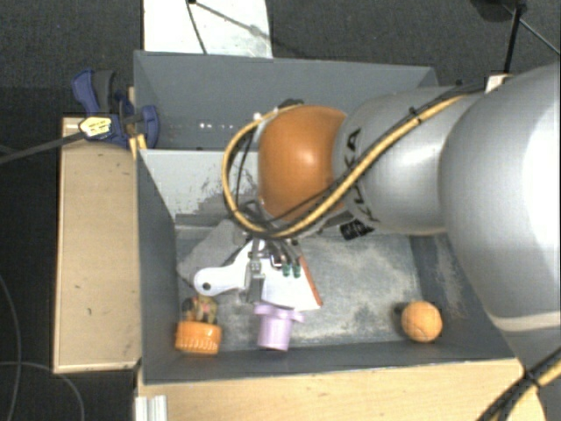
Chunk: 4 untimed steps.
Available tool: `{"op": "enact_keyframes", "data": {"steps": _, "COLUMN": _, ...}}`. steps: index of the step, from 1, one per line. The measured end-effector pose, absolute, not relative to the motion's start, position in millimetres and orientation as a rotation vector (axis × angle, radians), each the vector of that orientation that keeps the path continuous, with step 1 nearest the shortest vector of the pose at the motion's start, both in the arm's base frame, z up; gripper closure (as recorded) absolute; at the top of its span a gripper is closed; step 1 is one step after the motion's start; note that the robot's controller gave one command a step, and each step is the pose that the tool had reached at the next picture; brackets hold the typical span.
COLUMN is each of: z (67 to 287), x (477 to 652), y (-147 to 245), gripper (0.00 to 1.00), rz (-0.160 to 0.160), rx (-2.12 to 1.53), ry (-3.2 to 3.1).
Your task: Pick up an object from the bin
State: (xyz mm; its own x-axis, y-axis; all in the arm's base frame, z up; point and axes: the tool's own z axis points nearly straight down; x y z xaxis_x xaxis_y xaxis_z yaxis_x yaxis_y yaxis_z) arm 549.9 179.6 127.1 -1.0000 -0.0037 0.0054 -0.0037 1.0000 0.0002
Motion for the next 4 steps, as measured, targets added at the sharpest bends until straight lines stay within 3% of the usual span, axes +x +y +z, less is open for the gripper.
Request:
{"op": "enact_keyframes", "data": {"steps": 1, "z": 132, "x": 551.9, "y": 179, "gripper": 0.0, "rz": -0.003, "rx": -0.001, "ry": -3.144}}
{"op": "enact_keyframes", "data": {"steps": 2, "z": 72, "x": 548.4, "y": 167, "gripper": 1.0, "rz": -0.006, "rx": 0.22, "ry": -3.123}}
{"op": "enact_keyframes", "data": {"steps": 3, "z": 72, "x": 548.4, "y": 167, "gripper": 1.0, "rz": -0.006, "rx": 0.218, "ry": -3.123}}
{"op": "enact_keyframes", "data": {"steps": 4, "z": 190, "x": 572.8, "y": 126, "gripper": 1.0, "rz": -0.001, "rx": 0.219, "ry": -3.136}}
